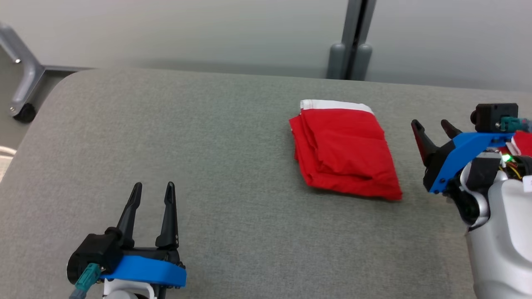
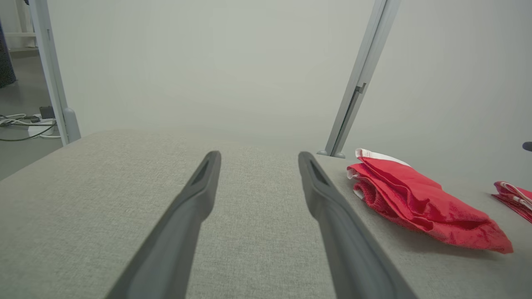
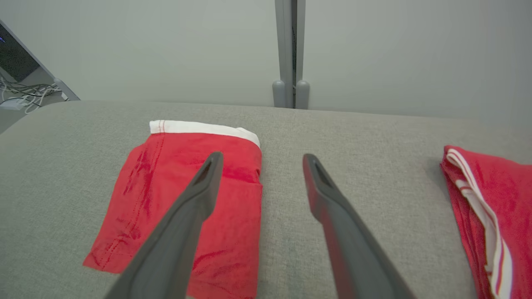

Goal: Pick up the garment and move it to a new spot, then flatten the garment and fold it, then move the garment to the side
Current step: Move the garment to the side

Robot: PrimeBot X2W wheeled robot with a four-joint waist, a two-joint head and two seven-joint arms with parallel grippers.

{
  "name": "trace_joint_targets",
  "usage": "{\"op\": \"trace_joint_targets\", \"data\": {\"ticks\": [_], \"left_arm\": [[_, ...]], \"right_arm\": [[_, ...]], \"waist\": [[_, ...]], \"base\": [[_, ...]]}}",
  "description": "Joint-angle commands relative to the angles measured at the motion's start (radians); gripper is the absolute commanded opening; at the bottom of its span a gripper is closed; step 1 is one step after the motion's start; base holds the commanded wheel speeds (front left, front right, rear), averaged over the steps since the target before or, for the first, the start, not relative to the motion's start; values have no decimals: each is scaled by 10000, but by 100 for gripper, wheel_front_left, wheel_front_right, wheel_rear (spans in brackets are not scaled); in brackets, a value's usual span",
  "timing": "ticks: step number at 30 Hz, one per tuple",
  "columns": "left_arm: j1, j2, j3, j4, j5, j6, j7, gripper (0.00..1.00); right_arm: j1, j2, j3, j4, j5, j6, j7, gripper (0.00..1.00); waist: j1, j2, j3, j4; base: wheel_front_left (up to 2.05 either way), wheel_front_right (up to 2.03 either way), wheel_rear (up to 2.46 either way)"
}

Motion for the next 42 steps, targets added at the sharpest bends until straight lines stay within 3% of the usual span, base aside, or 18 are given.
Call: {"op": "trace_joint_targets", "data": {"ticks": [1, 10, 15, 19, 20, 21, 22, 31, 35, 42], "left_arm": [[-183, 19, -44, -69, 10, -59, -40, 100], [-631, -176, -255, -36, -104, -71, -40, 100], [-806, -214, -401, 20, -174, -77, -40, 100], [-838, -222, -425, 61, -201, -55, -40, 100], [-831, -219, -426, 65, -204, -56, -40, 100], [-828, -209, -410, 66, -221, -56, -40, 100], [-839, -198, -421, 65, -230, -56, -40, 100], [-835, -144, -357, -31, -230, -57, -40, 100], [-846, -143, -318, -151, -166, -56, -40, 100], [-973, -52, -415, -188, -218, -57, -40, 100]], "right_arm": [[-302, -106, -88, 291, -110, 2, 214, 100], [-2015, -206, -1854, 3057, -1025, 2, 1850, 100], [-2397, -26, -2526, 3972, -1633, 2, 1985, 100], [-2331, 237, -2609, 4863, -2017, 3, 2685, 100], [-2340, 281, -2492, 4973, -2085, 5, 2802, 76], [-2388, 280, -2346, 5006, -2156, 5, 2808, 31], [-2461, 232, -2161, 4977, -2213, 5, 2727, 0], [-3536, -1045, 598, 4109, -2096, -1, 2292, 0], [-4012, -2098, 2079, 3415, -1540, 0, 2643, 0], [-3878, -3863, 2910, 2361, -581, 0, 3367, 0]], "waist": [[-2, -2, 585, 630], [-2, -2, 1438, 1759], [-2, -2, 1613, 1977], [-2, -2, 1637, 1945], [-2, -2, 1636, 1908], [-2, -2, 1635, 1852], [-2, -2, 1633, 1799], [-2, -2, 1567, 709], [-2, -2, 1566, 25], [-2, -2, 1606, -1042]], "base": [[0, 0, 0], [0, 0, 0], [0, 0, 0], [0, 0, 0], [0, 0, 0], [0, 0, 0], [0, 0, 0], [0, 0, 0], [0, 0, 0], [0, 0, 0]]}}
